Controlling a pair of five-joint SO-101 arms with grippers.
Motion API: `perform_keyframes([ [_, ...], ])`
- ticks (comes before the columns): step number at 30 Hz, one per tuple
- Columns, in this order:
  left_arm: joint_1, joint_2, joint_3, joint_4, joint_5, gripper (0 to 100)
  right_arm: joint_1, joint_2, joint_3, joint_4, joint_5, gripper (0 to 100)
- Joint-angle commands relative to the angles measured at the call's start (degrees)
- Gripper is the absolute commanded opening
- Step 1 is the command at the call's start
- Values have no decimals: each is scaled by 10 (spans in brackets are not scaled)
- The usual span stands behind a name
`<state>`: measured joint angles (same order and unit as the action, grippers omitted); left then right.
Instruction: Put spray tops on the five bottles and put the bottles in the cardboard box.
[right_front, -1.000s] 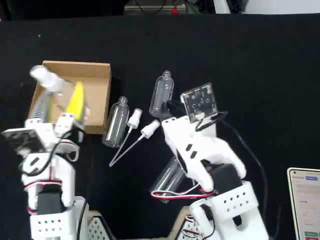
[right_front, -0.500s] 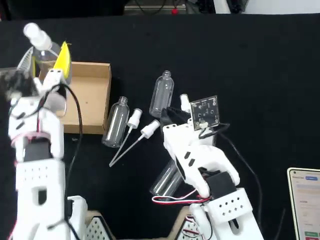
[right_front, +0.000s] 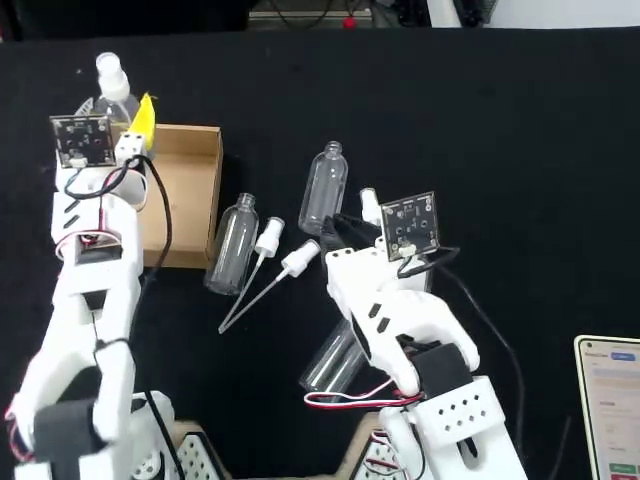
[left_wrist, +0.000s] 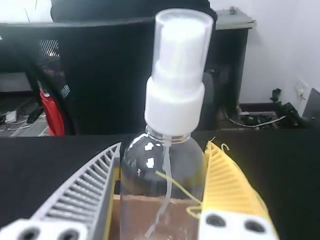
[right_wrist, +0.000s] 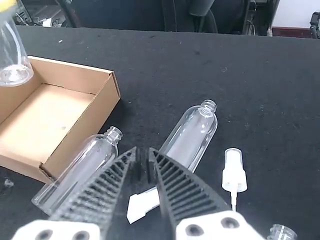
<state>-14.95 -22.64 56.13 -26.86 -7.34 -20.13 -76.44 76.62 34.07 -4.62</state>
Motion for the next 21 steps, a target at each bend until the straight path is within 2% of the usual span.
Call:
perform_keyframes([
  [1,-30,64,-28,-75,-1,162,9,-14,-4,-16,0,25],
  [7,-61,194,-88,-138,53,163,10,-14,-4,-15,0,25],
  [13,-60,303,-175,-146,53,163,10,-14,-4,-15,0,25],
  [21,-60,411,-232,-216,53,163,11,-14,-4,-15,0,25],
])
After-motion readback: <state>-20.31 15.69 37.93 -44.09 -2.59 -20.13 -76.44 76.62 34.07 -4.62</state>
